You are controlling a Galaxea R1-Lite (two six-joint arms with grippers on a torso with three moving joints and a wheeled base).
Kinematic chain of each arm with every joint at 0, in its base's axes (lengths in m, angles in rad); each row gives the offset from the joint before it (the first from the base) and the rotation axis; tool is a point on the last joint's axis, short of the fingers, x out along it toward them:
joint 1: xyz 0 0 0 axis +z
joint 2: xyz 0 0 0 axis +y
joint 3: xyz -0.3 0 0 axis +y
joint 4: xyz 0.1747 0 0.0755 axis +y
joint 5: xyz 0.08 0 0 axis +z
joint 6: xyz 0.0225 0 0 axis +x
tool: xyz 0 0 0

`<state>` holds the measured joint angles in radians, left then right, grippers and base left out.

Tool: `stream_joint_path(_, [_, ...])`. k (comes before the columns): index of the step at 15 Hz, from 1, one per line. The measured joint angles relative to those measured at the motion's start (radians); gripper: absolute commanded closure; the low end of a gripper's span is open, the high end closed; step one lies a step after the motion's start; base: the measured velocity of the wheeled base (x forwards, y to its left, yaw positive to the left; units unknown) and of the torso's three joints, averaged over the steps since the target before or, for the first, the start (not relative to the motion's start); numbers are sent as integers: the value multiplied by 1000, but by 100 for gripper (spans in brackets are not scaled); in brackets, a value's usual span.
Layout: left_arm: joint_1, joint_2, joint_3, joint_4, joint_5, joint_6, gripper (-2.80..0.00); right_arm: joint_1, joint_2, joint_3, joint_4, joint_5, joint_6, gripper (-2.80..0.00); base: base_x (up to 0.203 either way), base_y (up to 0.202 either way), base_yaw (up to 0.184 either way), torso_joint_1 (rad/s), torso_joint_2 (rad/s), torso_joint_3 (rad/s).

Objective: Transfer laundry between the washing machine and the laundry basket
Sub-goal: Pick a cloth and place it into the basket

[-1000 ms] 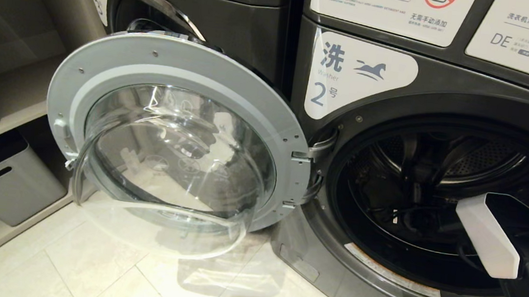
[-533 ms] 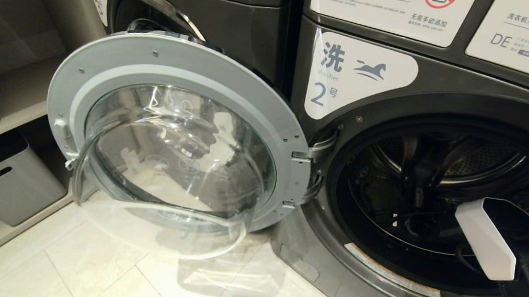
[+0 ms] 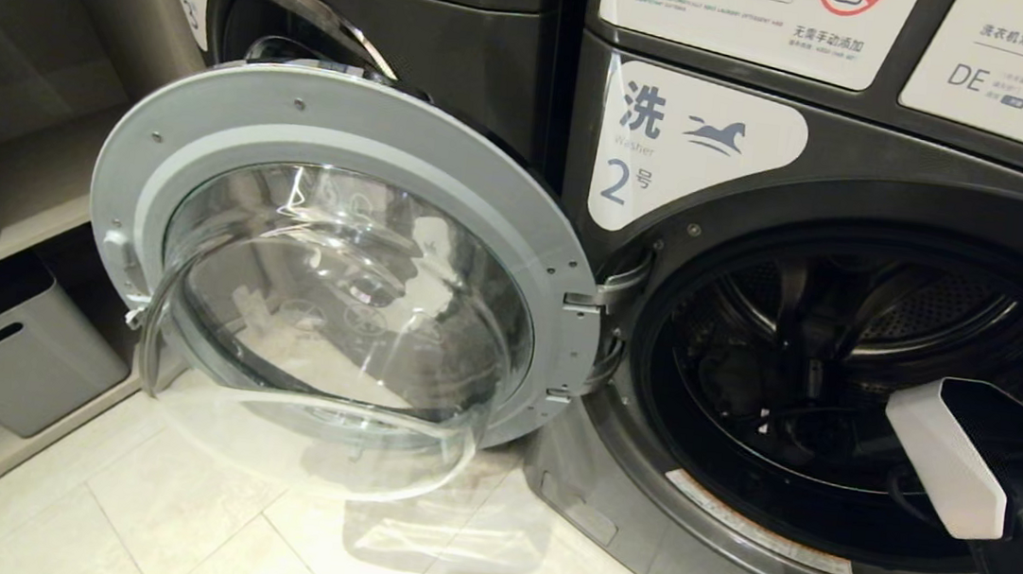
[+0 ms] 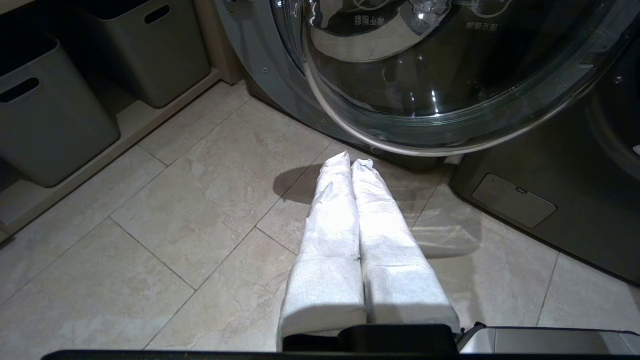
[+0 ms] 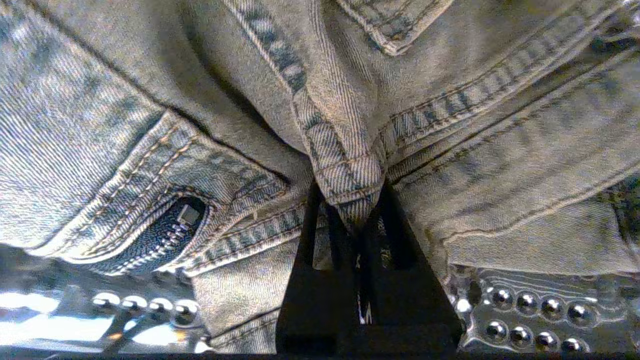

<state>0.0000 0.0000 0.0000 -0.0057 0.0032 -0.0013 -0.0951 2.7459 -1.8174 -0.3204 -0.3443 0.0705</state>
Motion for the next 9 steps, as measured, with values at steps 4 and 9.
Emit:
stream_joint_path(4, [0, 0, 0, 0, 0, 0, 0, 11, -47, 22, -2, 14, 10, 0, 0, 0, 0, 0, 0, 0])
stream_joint_path(9, [0, 0, 0, 0, 0, 0, 0, 49, -108, 100, -9, 15, 14, 0, 0, 0, 0, 0, 0, 0])
